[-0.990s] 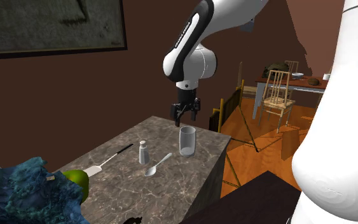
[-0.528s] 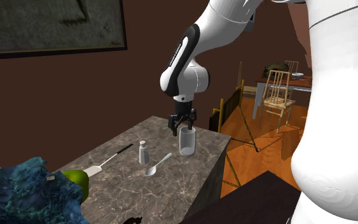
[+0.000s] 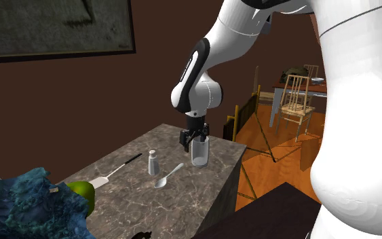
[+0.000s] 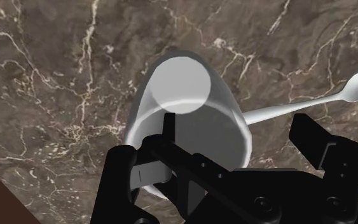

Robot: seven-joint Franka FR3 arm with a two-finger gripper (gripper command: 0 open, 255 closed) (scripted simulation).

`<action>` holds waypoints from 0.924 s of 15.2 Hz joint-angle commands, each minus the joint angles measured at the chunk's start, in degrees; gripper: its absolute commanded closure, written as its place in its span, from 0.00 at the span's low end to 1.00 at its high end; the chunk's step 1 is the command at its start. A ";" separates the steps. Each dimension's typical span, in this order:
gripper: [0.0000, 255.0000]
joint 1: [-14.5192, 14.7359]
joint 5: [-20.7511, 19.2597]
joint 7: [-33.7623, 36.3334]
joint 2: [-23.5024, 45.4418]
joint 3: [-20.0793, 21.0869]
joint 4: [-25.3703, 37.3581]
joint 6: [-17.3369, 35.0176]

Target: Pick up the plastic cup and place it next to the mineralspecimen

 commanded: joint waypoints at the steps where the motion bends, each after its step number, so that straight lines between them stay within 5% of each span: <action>1: 0.00 0.00 0.01 0.00 0.12 0.01 -0.01 0.13; 5: 0.00 0.00 0.01 0.00 0.12 0.01 -0.01 0.13; 6: 1.00 0.00 0.01 0.00 0.11 0.01 0.00 0.12; 14: 1.00 0.00 0.01 0.01 0.12 0.01 0.02 0.10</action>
